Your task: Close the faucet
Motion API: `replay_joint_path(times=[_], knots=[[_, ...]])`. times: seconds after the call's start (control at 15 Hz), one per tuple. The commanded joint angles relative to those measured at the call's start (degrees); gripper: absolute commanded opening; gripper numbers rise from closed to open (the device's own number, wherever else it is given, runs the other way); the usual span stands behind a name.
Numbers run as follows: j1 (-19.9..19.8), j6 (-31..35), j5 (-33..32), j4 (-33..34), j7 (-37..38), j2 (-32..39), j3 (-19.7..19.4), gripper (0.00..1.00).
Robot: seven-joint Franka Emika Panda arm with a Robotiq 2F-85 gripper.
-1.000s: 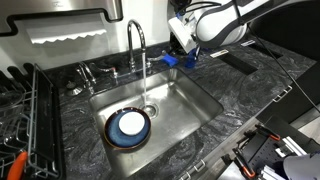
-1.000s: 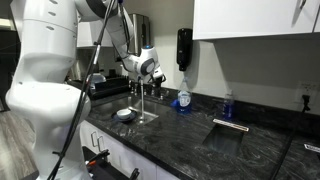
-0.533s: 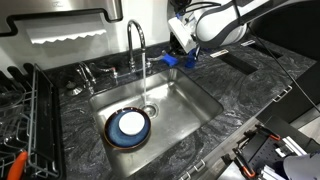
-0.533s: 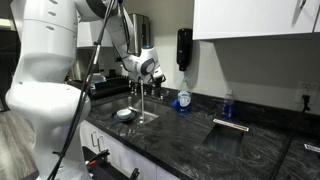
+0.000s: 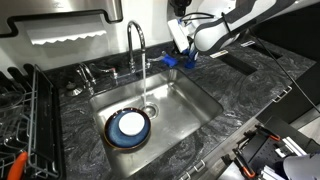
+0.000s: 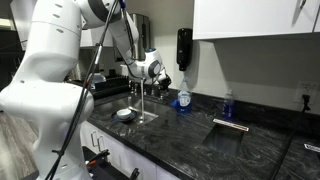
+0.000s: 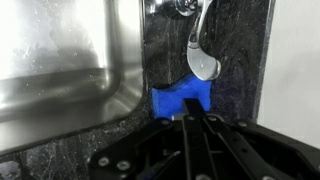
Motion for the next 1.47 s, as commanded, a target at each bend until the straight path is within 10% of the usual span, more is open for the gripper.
replay_joint_path(times=[0.0,1.4], knots=[[3.78,0.61,-0.43,4.24,6.15,4.38,-3.18,0.0],[6.76,-1.21,0.57,26.28,24.05,23.31,-9.8,0.0]])
